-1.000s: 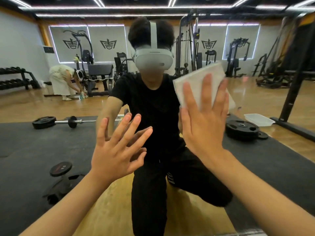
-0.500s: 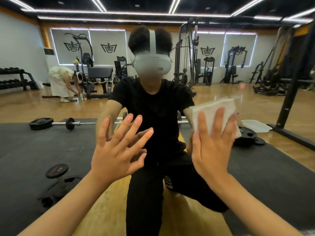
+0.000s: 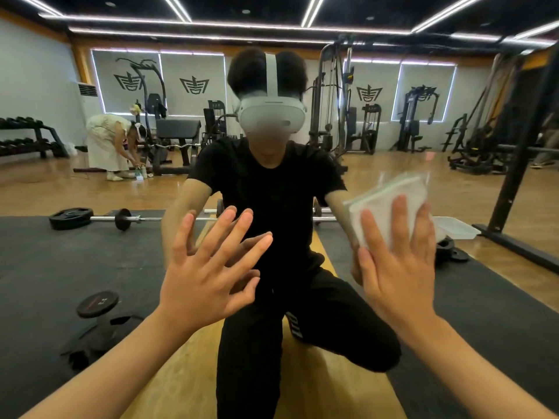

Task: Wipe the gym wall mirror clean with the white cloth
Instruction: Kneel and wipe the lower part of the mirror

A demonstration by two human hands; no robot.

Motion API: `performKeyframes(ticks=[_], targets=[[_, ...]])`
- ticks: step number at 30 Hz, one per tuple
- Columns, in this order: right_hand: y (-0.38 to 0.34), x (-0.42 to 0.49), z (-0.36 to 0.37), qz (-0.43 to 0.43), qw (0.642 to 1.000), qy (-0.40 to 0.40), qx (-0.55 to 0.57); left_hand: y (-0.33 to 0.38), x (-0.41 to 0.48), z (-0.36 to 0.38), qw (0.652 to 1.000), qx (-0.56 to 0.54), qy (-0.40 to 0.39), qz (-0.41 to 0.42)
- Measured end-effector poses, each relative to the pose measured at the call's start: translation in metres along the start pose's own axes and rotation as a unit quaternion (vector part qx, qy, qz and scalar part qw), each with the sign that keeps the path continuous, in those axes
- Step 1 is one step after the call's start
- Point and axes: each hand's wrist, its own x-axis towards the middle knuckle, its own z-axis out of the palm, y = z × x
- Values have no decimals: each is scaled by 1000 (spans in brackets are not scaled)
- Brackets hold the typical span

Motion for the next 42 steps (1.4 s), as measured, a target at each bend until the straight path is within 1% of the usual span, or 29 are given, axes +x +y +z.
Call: performKeyframes(ticks=[2, 3, 8, 11, 14, 16, 18, 21, 26, 29, 32, 34, 36, 39, 42], targets=[[5, -12, -3, 25, 999, -20, -1, 0, -1, 1, 1000, -3, -2, 1], [0, -5, -4, 34, 999, -15, 4, -1, -1, 2, 1000, -4, -4, 2], [-57, 84, -8, 45, 997, 68, 12, -2, -5, 1, 1000, -9, -13, 7], [-75, 101, -6, 61, 994, 91, 26, -3, -5, 2, 1000, -8, -17, 14], [-57, 69, 0, 16, 997, 78, 23, -5, -8, 1, 1000, -10, -18, 19], [-29, 34, 4, 7, 998, 62, 13, -7, -7, 2, 1000, -13, -15, 22], [6, 4, 6, 20, 999, 49, 2, -8, -6, 2, 1000, -8, -14, 23], [48, -25, -1, 45, 999, 22, 14, -2, -2, 0, 1000, -2, -16, 24], [58, -20, -10, 17, 999, 18, 24, -6, 1, -6, 1000, -16, -9, 19], [73, -9, -13, -22, 999, 40, 29, -2, 9, -18, 998, -40, -47, -5], [82, -4, -9, -58, 997, 28, 47, 12, 19, -35, 995, -44, -74, -47], [83, -6, -6, -54, 997, 23, 56, 25, 31, -42, 994, -37, -76, -69], [84, -8, -5, -55, 996, 17, 64, 40, 51, -43, 995, -23, -71, -73], [82, -10, -8, -45, 995, -13, 84, 61, 91, -35, 994, -33, -67, -82], [73, 13, -22, -27, 994, -25, 102, 77, 121, -21, 990, -27, -78, -113]])
